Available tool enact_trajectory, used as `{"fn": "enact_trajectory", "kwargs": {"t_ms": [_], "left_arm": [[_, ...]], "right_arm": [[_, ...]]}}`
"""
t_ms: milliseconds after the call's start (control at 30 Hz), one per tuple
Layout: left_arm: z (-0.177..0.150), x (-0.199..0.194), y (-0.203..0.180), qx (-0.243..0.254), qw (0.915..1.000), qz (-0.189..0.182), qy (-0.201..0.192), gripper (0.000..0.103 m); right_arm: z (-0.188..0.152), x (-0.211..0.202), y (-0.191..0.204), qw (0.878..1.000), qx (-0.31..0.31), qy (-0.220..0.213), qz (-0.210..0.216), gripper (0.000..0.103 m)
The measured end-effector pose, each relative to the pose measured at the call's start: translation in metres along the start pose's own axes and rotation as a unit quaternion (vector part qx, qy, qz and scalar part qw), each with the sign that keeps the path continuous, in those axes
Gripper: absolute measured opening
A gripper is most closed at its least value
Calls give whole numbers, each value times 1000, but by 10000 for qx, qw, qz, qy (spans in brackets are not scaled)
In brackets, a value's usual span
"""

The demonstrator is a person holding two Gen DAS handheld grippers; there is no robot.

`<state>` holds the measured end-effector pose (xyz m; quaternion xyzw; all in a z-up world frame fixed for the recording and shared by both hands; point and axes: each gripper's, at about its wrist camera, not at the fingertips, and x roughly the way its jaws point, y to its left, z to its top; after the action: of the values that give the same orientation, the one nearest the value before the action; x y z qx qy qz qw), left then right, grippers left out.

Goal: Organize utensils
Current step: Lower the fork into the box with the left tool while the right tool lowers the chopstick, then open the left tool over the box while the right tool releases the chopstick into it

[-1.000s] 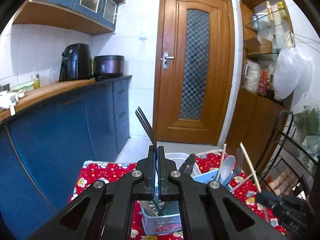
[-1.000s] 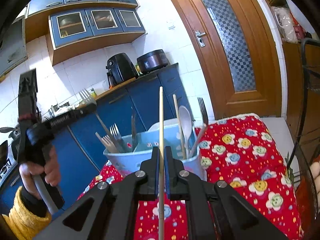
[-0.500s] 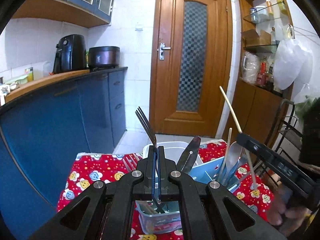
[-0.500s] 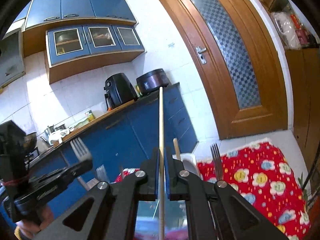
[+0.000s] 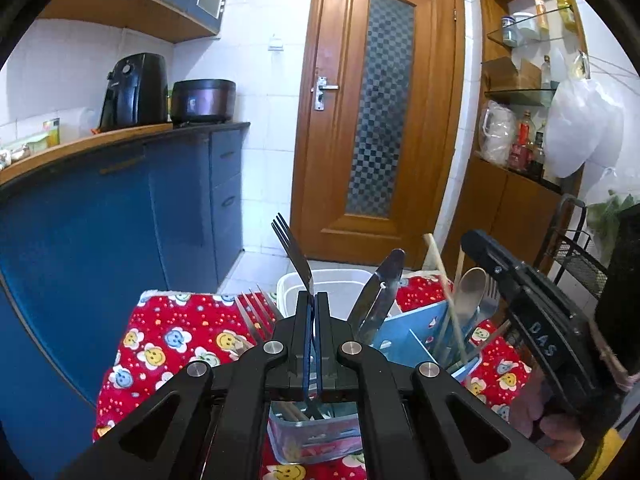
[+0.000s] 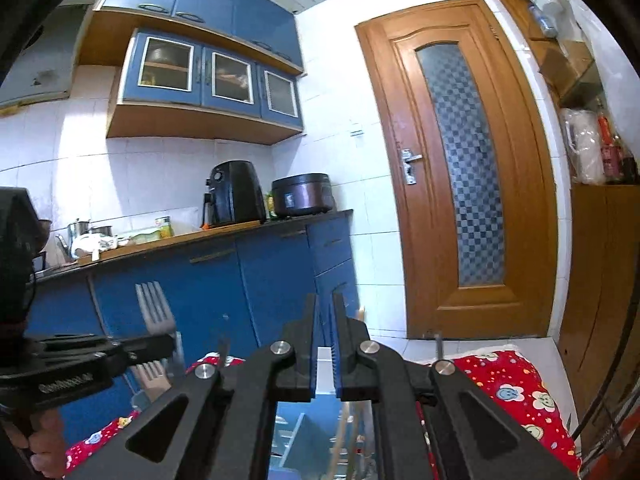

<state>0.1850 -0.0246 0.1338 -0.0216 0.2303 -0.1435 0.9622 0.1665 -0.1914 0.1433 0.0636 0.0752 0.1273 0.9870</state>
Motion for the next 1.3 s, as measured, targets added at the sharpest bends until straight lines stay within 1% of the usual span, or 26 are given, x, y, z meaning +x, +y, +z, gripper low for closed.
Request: {"fn": "enact_trajectory", "kwargs": {"t_ms": [100, 200, 300, 400, 467, 500, 533, 567, 600, 667, 733, 867, 1033, 1200, 1300], "left_arm": [[-1, 1, 0, -15, 10000, -21, 23, 1], [-2, 3, 0, 26, 9999, -67, 107, 1], [-1, 5, -2, 79, 9997, -36, 230, 2], [-3, 6, -3, 22, 9994, -90, 324, 2], [-4, 5, -4, -21, 9992, -135, 364, 8], [-4, 3, -4, -33, 9992, -145, 369, 9], [-4, 2, -5, -27, 9993, -139, 355, 11], [-4, -1, -6, -9, 9994, -119, 323, 15], [-3, -3, -7, 10, 9996, -94, 285, 17], [-3, -9, -8, 18, 9997, -80, 229, 28], [-2, -16, -9, 27, 9998, -81, 182, 32], [-6, -26, -12, 67, 9998, -61, 193, 33], [-16, -38, -11, -36, 9996, -59, 277, 33], [-30, -48, -9, -118, 9992, -11, 372, 33], [-42, -53, -5, -233, 9988, 22, 436, 33]], "right_arm": [[0, -1, 4, 9999, -121, 79, 2, 7], [1, -4, -1, 9996, 17, 280, 48, 7], [3, -8, -7, 9986, 171, 502, 39, 7], [2, -11, -14, 9966, 287, 768, 51, 8], [1, -15, -18, 9950, 381, 919, 65, 9], [1, -18, -21, 9941, 428, 988, 107, 11], [1, -20, -23, 9932, 468, 1056, 141, 15], [0, -23, -25, 9926, 501, 1094, 166, 16], [-1, -27, -27, 9918, 531, 1141, 199, 16], [-2, -32, -28, 9909, 519, 1230, 187, 16], [-5, -37, -27, 9900, 472, 1317, 174, 16], [-12, -43, -23, 9869, 398, 1555, 173, 18], [-26, -48, -17, 9813, 247, 1903, 118, 19], [-40, -49, -15, 9758, 124, 2183, -6, 20], [-47, -47, -14, 9719, 85, 2351, -42, 22]]}}
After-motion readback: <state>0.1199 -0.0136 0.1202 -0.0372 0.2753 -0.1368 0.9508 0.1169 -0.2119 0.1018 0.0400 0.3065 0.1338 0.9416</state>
